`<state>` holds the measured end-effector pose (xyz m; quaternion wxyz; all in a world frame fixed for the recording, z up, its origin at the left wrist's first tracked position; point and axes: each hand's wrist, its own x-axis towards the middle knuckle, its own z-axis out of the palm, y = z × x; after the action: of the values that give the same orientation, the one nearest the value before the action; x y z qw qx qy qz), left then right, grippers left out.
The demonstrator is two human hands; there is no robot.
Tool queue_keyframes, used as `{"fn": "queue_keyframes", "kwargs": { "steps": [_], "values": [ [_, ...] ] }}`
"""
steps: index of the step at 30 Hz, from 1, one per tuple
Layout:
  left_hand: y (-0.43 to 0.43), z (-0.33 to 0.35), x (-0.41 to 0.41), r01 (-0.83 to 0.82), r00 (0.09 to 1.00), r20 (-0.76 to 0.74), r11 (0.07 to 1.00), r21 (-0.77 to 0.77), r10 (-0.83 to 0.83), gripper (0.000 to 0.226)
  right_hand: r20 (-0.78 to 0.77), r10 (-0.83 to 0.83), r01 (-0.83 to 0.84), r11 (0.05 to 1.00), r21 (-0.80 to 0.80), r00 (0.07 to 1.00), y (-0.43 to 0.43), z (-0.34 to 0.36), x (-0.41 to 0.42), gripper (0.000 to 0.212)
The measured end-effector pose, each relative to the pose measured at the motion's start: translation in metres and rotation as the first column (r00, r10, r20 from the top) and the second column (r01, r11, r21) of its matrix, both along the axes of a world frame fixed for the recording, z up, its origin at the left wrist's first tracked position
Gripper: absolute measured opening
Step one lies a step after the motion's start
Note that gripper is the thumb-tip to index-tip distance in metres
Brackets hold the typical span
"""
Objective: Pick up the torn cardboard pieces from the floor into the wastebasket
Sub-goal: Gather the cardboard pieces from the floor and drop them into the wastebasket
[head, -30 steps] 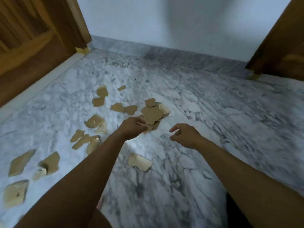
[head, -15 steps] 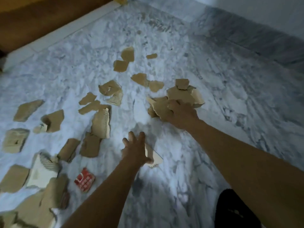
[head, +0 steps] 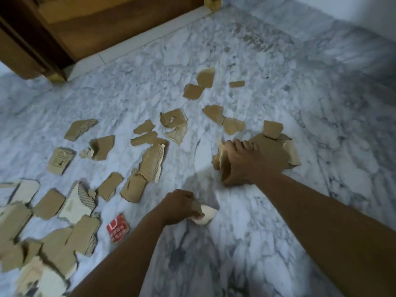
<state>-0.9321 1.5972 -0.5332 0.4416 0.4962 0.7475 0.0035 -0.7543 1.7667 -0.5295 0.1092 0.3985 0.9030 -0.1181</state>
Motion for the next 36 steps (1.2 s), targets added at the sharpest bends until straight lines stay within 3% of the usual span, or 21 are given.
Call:
{"fn": "queue_keyframes", "kwargs": {
  "steps": [3,5,7,9,11,14,17,20,23,26,29,33,36],
  "values": [
    [0.005,0.015,-0.005,-0.204,0.967,0.167,0.978,0.052,0.192,0.021,-0.233,-0.14,0.087,0.971,-0.222,0.962,0.001,0.009,-0.003,0.11],
    [0.008,0.029,-0.006,-0.282,0.923,0.28,0.959,0.035,0.262,0.025,-0.386,-0.386,0.196,0.873,-0.447,0.838,-0.001,0.021,-0.007,0.109],
    [0.015,0.049,-0.004,-0.273,0.908,0.343,0.961,0.051,0.24,0.049,-0.415,-0.587,0.23,0.729,-0.645,0.695,0.001,0.038,-0.008,0.105],
    [0.027,0.069,-0.003,-0.248,0.92,0.337,0.964,0.099,0.203,0.055,-0.372,-0.65,0.275,0.673,-0.686,0.662,0.014,0.057,-0.001,0.104],
    [0.044,0.09,0.004,-0.265,0.917,0.338,0.958,0.114,0.213,0.043,-0.28,-0.679,0.344,0.63,-0.696,0.678,0.033,0.075,0.014,0.105],
    [0.074,0.107,0.015,-0.312,0.932,0.248,0.933,0.181,0.263,0.021,-0.141,-0.675,0.447,0.615,-0.649,0.724,0.063,0.101,0.045,0.123],
    [0.1,0.11,0.027,-0.373,0.926,0.168,0.893,0.254,0.339,0.024,-0.05,-0.626,0.498,0.664,-0.558,0.778,0.081,0.108,0.071,0.121],
    [0.124,0.105,0.04,-0.319,0.947,0.077,0.937,0.142,0.311,0.031,-0.006,-0.538,0.475,0.748,-0.463,0.843,0.085,0.096,0.085,0.11],
    [0.143,0.087,0.05,-0.369,0.887,0.287,0.929,-0.029,0.361,0.036,0.081,-0.413,0.408,0.813,-0.415,0.907,0.089,0.065,0.086,0.107],
    [0.145,0.062,0.043,-0.353,0.837,0.369,0.914,-0.198,0.404,0.034,0.114,-0.333,0.351,0.858,-0.374,0.936,0.086,0.031,0.078,0.088],
    [0.142,0.051,0.03,-0.284,0.784,0.476,0.911,-0.298,0.4,0.028,0.193,-0.268,0.315,0.906,-0.283,0.944,0.079,0.016,0.073,0.091],
    [0.141,0.05,0.014,-0.183,0.832,0.509,0.975,-0.126,0.222,0.029,0.206,-0.288,0.326,0.928,-0.181,0.935,0.075,0.009,0.068,0.096],
    [0.143,0.05,0.014,-0.195,0.879,0.446,0.981,0.017,0.167,0.033,0.101,-0.405,0.417,0.889,-0.188,0.909,0.073,0.006,0.068,0.083]
  ]
}}
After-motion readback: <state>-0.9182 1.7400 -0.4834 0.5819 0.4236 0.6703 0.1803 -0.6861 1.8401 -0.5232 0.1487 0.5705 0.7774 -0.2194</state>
